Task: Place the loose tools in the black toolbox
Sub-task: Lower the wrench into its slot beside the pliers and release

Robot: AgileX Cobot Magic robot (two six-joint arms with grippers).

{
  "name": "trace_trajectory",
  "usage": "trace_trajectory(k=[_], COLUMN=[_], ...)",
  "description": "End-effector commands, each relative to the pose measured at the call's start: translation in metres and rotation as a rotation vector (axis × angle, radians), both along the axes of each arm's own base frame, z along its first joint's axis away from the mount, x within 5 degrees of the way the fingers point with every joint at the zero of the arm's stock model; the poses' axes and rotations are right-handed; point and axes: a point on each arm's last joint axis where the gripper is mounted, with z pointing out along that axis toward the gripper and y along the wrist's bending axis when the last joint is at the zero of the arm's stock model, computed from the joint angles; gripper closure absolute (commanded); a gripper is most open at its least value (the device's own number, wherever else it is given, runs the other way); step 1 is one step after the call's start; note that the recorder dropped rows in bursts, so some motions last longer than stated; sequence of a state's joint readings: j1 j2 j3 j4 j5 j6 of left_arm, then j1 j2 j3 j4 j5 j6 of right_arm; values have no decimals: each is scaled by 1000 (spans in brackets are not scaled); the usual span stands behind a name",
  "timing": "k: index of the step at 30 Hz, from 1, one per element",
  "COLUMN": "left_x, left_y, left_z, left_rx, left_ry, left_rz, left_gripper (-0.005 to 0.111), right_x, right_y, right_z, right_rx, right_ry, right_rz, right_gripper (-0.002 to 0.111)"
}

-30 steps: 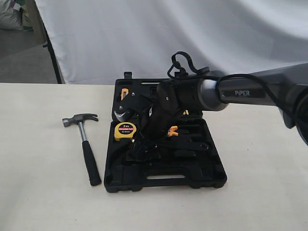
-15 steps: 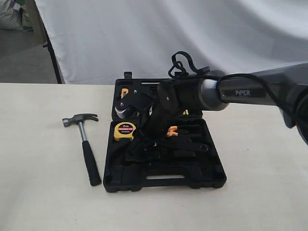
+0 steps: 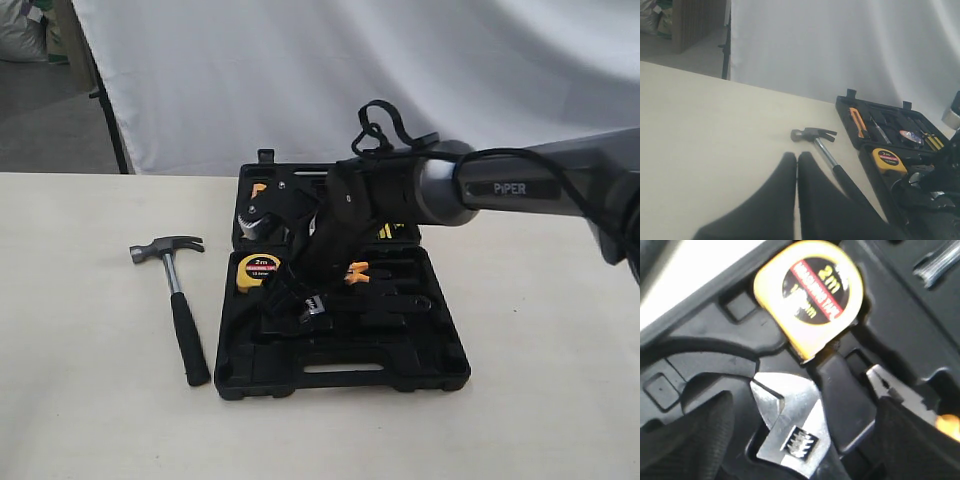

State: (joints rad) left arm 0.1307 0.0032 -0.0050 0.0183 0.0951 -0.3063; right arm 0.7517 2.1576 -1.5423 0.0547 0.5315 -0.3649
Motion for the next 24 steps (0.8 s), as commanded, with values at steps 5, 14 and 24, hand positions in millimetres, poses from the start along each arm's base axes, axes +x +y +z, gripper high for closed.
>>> trace_trajectory(k=[5,14,24], left_x=[-1,-1,-1], left_y=[1,1,1], left_z=[2,2,2], left_rx=[2,2,2], left_ry=[-13,-13,-13], left_rz=[26,26,26], left_gripper=[106,106,106], right_x=[2,3,-6], right_y=[-3,-1,-10], right_z=[24,-46,65], right_rx=[37,-57,94], right_ry=[-45,86,-30], right_rz=[-8,-51,-89], right_gripper=[77,108,108])
